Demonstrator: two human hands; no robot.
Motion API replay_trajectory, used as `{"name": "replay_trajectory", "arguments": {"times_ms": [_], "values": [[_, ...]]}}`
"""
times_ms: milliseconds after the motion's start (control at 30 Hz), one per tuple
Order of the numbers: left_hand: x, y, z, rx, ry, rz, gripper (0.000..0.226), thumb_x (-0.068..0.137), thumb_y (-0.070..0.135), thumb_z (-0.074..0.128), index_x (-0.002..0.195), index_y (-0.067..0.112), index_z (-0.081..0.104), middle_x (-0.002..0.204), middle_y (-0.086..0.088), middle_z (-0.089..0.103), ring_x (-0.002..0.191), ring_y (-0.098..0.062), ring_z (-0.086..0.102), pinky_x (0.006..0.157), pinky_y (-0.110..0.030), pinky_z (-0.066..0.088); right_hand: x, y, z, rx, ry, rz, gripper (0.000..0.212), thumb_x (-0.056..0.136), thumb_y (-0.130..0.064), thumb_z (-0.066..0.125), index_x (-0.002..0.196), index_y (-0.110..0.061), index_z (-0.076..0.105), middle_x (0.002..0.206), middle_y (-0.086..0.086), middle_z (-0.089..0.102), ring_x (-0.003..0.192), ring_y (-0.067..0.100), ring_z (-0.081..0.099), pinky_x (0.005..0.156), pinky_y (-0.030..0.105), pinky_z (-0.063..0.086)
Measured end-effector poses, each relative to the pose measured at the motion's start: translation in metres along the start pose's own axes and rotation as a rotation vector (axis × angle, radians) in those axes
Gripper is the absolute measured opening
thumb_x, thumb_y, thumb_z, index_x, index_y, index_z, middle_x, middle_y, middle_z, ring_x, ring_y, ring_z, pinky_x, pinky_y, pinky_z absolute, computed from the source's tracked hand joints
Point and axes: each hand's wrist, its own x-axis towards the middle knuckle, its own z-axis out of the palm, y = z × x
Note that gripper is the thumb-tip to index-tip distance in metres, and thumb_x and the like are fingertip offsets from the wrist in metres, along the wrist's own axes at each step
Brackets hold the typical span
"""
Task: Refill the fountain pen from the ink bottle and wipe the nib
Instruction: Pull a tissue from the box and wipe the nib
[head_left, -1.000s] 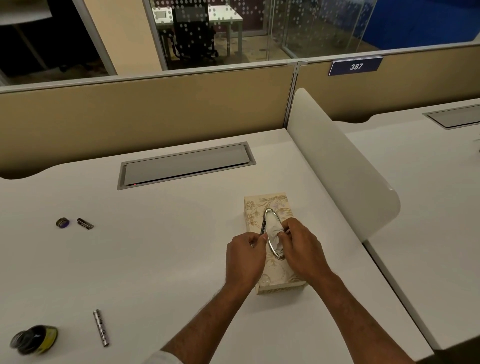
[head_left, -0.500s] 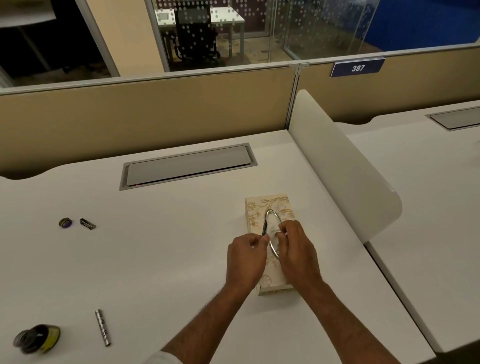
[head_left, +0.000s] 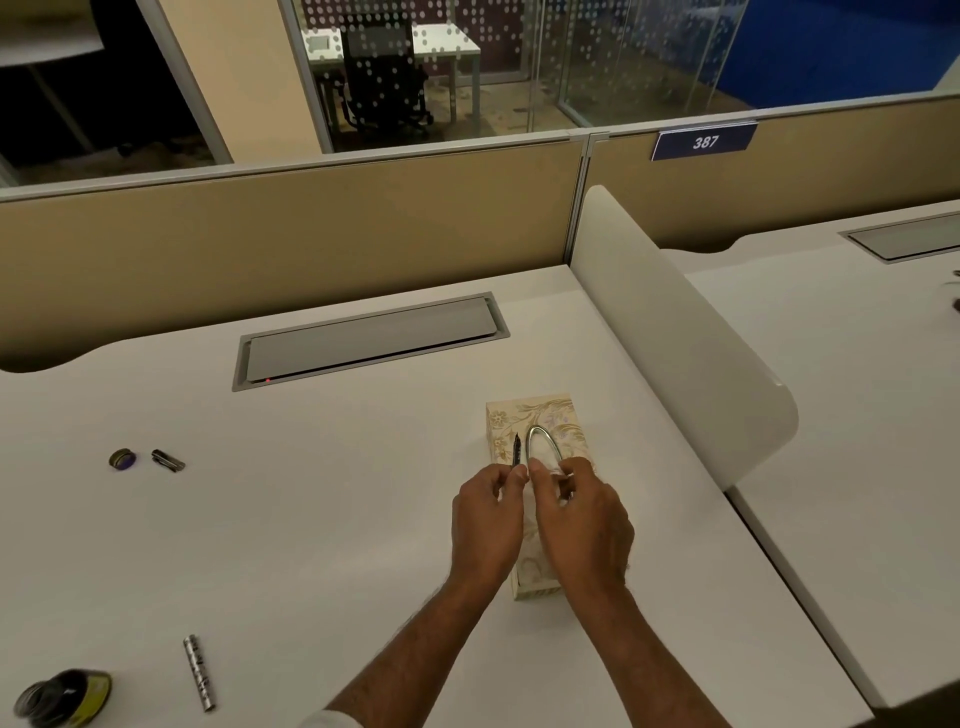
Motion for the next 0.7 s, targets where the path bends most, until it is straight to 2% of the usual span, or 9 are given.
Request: {"name": "replay_trajectory", "arguments": {"times_ms": [67, 200, 333, 433, 500, 600, 633, 700], "values": [[0.002, -0.001, 0.0, 0.01, -0.008, 0.012, 0.027, 0.101, 0.035, 0.055, 0.089, 0.02, 0.074, 0.076, 0.006, 0.072, 0.067, -0.003, 0.06, 0.063, -0.022, 0.046, 0.005, -0.002, 0.003, 0.059, 0.018, 0.07, 0.03, 0.091, -0.051, 0.062, 0.094, -0.021, 0.066, 0.083, -0.003, 0.073, 0.078, 0.019, 0.067, 0.065, 0.03, 0.052], [0.004, 0.001, -0.002, 0.027, -0.031, 0.015, 0.028, 0.102, 0.033, 0.055, 0.089, 0.017, 0.074, 0.073, 0.004, 0.07, 0.061, -0.003, 0.056, 0.06, -0.022, 0.045, 0.009, 0.0, 0.009, 0.29, 0.052, 0.164, 0.005, 0.087, -0.023, 0.071, 0.087, -0.018, 0.069, 0.078, -0.001, 0.072, 0.074, 0.019, 0.068, 0.062, 0.03, 0.052], [0.005, 0.003, -0.004, 0.039, -0.053, 0.011, 0.028, 0.101, 0.032, 0.056, 0.088, 0.015, 0.074, 0.08, -0.004, 0.075, 0.07, -0.017, 0.066, 0.066, -0.033, 0.052, 0.002, -0.001, 0.008, 0.511, 0.044, 0.122, 0.012, 0.086, -0.008, 0.073, 0.085, -0.019, 0.071, 0.081, -0.005, 0.072, 0.076, 0.014, 0.067, 0.066, 0.027, 0.054], [0.006, 0.002, -0.005, 0.025, -0.061, 0.002, 0.027, 0.101, 0.032, 0.057, 0.089, 0.015, 0.074, 0.083, -0.005, 0.076, 0.078, -0.023, 0.069, 0.065, -0.031, 0.052, -0.002, 0.005, 0.012, 0.562, 0.028, 0.089, 0.015, 0.088, -0.01, 0.072, 0.092, -0.024, 0.069, 0.089, -0.007, 0.072, 0.084, 0.016, 0.068, 0.073, 0.038, 0.06], [0.006, 0.003, -0.004, 0.026, -0.067, -0.003, 0.027, 0.101, 0.033, 0.056, 0.091, 0.016, 0.074, 0.085, -0.003, 0.077, 0.082, -0.023, 0.072, 0.067, -0.031, 0.056, -0.004, 0.007, 0.012, 0.565, 0.012, 0.08, 0.02, 0.09, -0.015, 0.07, 0.105, -0.028, 0.065, 0.097, -0.006, 0.071, 0.087, 0.017, 0.068, 0.074, 0.043, 0.061], [0.005, 0.001, -0.003, 0.014, -0.071, -0.006, 0.028, 0.102, 0.035, 0.055, 0.095, 0.019, 0.075, 0.089, -0.002, 0.078, 0.086, -0.022, 0.072, 0.074, -0.039, 0.059, -0.001, 0.004, 0.008, 0.465, -0.026, 0.091, 0.045, 0.089, -0.029, 0.073, 0.13, -0.023, 0.054, 0.101, -0.004, 0.067, 0.093, 0.017, 0.064, 0.075, 0.03, 0.055], [0.005, 0.001, -0.003, 0.009, -0.07, -0.007, 0.028, 0.102, 0.036, 0.054, 0.095, 0.019, 0.076, 0.089, -0.002, 0.078, 0.086, -0.022, 0.072, 0.075, -0.04, 0.059, 0.001, 0.002, 0.007, 0.411, -0.025, 0.096, 0.048, 0.088, -0.033, 0.073, 0.131, -0.02, 0.055, 0.1, -0.004, 0.065, 0.094, 0.018, 0.062, 0.074, 0.026, 0.051], [0.006, 0.0, -0.003, 0.005, -0.063, -0.008, 0.028, 0.102, 0.035, 0.054, 0.094, 0.019, 0.075, 0.087, -0.003, 0.078, 0.084, -0.022, 0.072, 0.075, -0.041, 0.059, 0.007, 0.002, 0.008, 0.306, -0.02, 0.085, 0.038, 0.088, -0.035, 0.073, 0.118, -0.014, 0.064, 0.097, -0.001, 0.067, 0.095, 0.022, 0.061, 0.071, 0.029, 0.05]]}}
